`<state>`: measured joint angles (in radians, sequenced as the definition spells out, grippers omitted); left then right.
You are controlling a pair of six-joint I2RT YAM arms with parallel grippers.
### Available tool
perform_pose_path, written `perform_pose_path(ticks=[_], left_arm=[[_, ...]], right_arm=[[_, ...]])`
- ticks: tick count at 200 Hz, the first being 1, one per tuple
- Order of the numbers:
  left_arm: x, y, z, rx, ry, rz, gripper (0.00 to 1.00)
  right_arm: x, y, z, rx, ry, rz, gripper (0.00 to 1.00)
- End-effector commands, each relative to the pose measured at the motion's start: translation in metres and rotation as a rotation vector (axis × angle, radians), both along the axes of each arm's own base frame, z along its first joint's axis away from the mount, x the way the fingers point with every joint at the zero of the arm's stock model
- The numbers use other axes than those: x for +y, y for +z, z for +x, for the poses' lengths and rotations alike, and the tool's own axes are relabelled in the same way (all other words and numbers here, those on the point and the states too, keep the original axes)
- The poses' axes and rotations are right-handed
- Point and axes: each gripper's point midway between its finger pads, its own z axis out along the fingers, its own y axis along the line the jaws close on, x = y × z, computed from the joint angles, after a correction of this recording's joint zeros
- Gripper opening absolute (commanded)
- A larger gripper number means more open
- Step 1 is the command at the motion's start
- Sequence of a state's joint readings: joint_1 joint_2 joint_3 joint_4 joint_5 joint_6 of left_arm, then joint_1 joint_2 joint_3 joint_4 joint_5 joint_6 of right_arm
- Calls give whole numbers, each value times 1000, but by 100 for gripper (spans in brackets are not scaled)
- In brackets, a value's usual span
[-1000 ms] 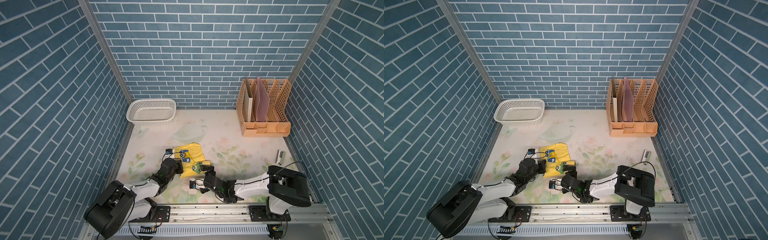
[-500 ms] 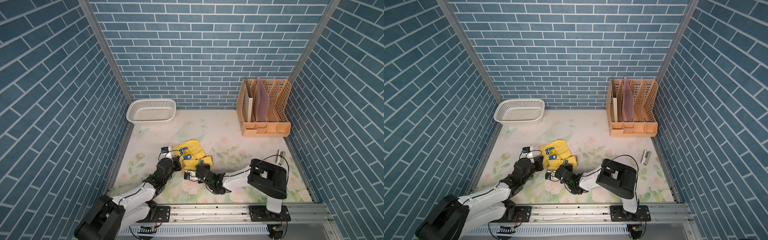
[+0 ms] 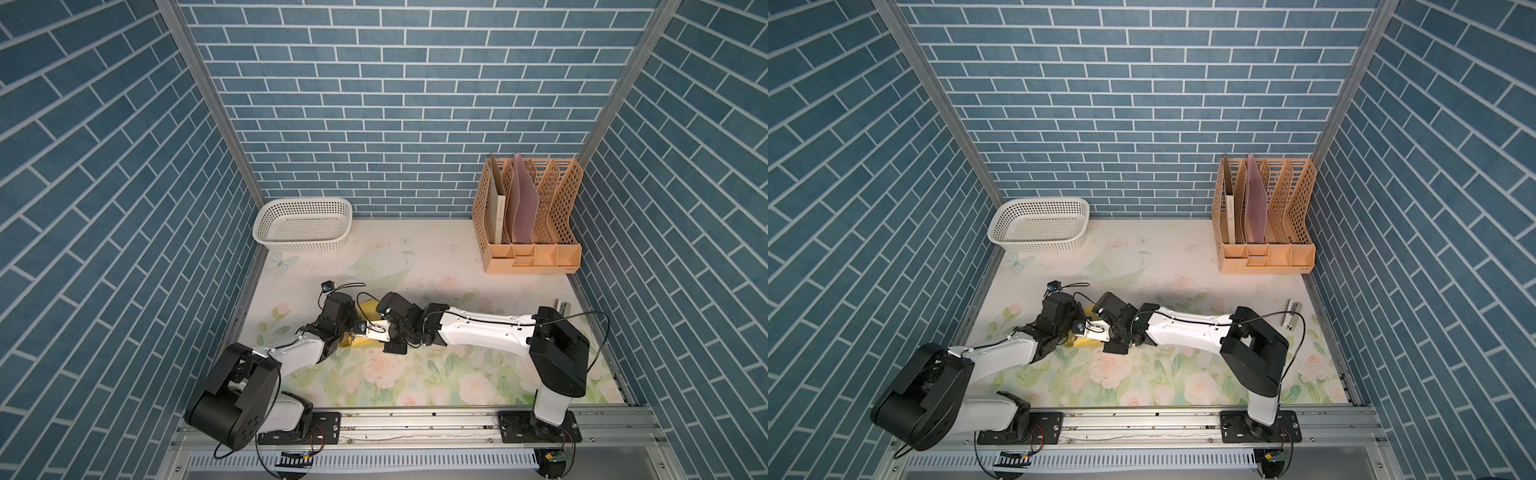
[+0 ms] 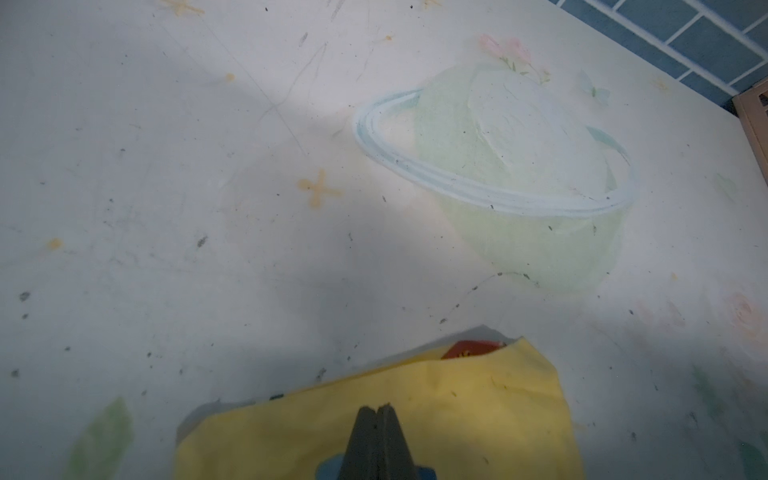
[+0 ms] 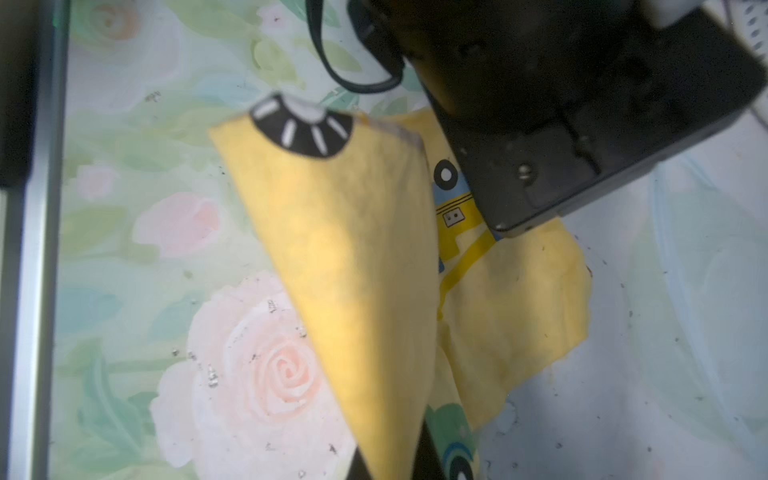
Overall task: Roll up the pillowcase
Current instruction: Roll the pillowcase at the center of the board.
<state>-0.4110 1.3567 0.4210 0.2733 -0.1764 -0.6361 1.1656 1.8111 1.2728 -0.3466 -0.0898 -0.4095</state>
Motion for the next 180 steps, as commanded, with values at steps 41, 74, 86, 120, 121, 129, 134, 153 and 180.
perform_pose_path(ticks=[41,74,86,120,121,129,134,153,180], left_arm=[[22,12,1,-16,107,70,0],[39,-4,-15,106,211,49,0],[36,-16,-21,170,204,56,0],[5,-30,-37,204,117,55,0],[4,-31,-38,207,116,55,0],[2,-37,-40,225,110,58,0],[2,-40,-41,231,106,57,0],[-2,-49,-37,238,93,64,0],[-13,-52,-18,225,52,92,0]], right_arm=[[-47,-46,11,-43,-177,-165,0],[-48,-44,9,-103,-192,-157,0],[-48,-45,12,-116,-208,-166,0],[-52,-49,19,-138,-259,-186,0],[-52,-50,19,-137,-260,-186,0],[-52,-51,19,-134,-266,-187,0],[-52,-52,19,-129,-268,-186,0],[-51,-51,19,-123,-277,-177,0],[-55,-51,14,-98,-272,-173,0]])
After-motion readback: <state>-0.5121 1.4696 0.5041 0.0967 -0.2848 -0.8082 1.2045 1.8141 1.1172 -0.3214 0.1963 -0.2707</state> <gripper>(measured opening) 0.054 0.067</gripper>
